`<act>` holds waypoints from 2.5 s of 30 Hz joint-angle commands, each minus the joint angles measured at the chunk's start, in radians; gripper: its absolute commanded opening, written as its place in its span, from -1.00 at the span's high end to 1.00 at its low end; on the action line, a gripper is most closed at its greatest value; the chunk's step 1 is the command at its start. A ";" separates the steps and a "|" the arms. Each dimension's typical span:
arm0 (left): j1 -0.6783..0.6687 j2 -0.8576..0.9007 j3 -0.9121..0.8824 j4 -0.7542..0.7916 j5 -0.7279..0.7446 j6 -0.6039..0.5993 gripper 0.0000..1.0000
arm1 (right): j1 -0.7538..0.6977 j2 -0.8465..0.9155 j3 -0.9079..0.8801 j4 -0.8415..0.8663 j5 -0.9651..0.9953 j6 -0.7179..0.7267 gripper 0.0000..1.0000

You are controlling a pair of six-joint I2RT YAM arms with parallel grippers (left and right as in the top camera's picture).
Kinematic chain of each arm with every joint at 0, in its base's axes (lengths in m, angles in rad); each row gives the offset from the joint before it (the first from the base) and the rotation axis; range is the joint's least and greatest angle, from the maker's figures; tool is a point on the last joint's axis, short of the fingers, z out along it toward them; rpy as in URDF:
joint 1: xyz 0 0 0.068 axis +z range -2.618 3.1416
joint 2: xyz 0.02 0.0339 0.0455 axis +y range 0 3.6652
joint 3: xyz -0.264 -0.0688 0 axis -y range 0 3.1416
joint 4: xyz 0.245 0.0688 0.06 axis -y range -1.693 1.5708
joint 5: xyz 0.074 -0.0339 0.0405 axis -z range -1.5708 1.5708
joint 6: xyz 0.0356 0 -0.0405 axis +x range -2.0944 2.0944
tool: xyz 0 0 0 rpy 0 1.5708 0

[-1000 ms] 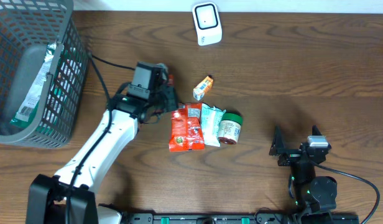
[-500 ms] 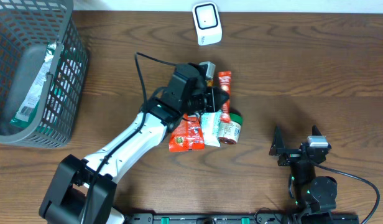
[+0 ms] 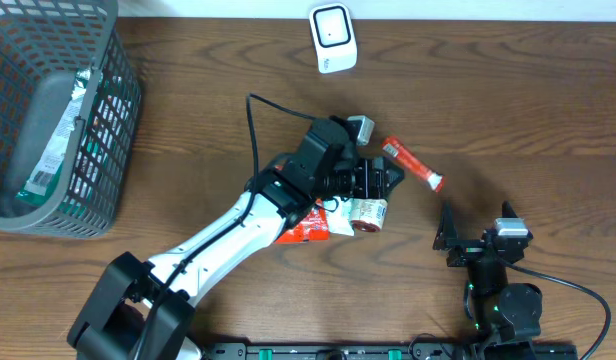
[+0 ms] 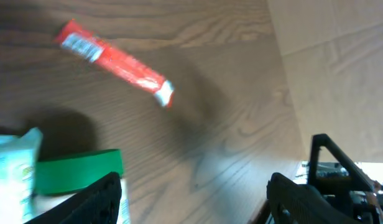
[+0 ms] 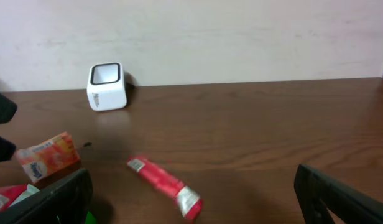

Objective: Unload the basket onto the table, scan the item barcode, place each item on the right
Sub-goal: 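Drop the Nescafe stick on the table right of the jar, then return the left gripper into the basket toward the gloves pack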

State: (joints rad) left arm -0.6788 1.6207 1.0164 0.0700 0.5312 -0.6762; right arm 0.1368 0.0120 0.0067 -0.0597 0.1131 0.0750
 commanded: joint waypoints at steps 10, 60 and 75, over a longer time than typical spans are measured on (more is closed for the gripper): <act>0.169 -0.065 0.516 -0.857 -0.315 0.296 -0.51 | -0.012 -0.004 -0.001 -0.003 0.010 -0.004 -0.99; 1.250 0.724 0.972 -1.172 -0.382 0.901 -0.96 | -0.012 -0.004 -0.001 -0.003 0.010 -0.004 -0.99; 1.249 0.815 0.964 -1.173 -0.381 0.849 0.55 | -0.012 -0.004 -0.001 -0.003 0.009 -0.004 -0.99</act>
State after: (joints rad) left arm 0.5819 2.3501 2.0056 -1.0992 0.0994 0.2008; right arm 0.1368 0.0120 0.0067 -0.0593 0.1131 0.0750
